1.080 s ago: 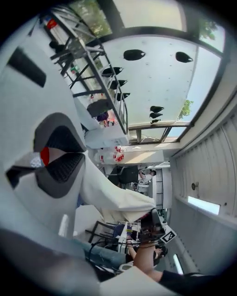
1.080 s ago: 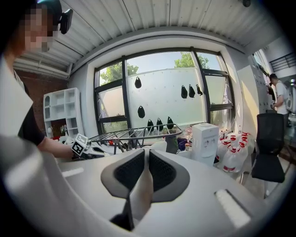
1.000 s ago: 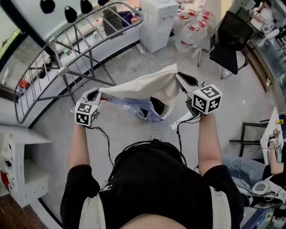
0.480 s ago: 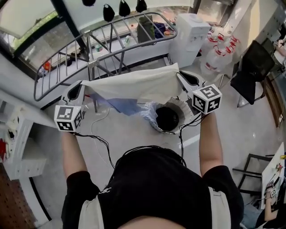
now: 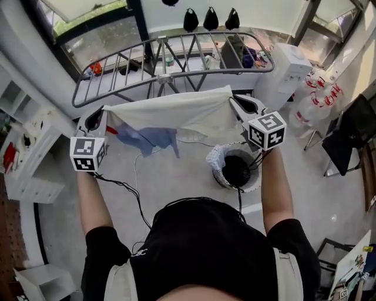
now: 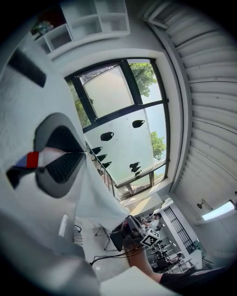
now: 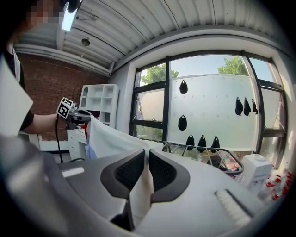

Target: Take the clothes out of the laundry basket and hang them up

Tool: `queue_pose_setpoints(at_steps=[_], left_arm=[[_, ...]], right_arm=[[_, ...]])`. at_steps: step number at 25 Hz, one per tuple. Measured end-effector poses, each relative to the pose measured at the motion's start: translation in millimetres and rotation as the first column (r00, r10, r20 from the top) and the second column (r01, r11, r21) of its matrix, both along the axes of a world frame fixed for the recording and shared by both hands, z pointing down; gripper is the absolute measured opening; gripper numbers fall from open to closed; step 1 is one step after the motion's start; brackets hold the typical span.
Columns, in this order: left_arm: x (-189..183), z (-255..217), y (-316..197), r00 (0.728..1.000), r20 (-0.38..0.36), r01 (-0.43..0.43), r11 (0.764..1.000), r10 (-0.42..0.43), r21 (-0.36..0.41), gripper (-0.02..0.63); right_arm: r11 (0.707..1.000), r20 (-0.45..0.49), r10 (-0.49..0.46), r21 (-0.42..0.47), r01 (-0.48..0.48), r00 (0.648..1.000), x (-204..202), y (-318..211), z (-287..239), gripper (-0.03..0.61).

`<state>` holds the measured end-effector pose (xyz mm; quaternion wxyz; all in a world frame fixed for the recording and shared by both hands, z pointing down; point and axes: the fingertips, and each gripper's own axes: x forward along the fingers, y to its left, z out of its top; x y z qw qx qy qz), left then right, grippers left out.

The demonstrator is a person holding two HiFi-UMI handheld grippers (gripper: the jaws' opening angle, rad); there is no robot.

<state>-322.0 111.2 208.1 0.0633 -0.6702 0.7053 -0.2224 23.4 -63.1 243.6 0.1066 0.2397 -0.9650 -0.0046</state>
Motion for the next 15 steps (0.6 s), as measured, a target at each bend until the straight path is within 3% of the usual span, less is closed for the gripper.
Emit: queue_pose_setpoints(at_steps=[9, 15], left_arm=[[-99, -1, 61, 0.993, -0.004, 0.120, 0.992, -0.120, 0.024, 0.011], [-143, -3, 83, 0.989, -0.013, 0.145, 0.989, -0.144, 0.029, 0.011]], right_arm=[[0.995, -0.046, -0.064, 0.075, 0.068, 0.997, -121, 21, -2, 0.048], [0.992, -0.068, -0.073, 0.097, 0.080, 0.995, -174, 32, -5, 0.048]])
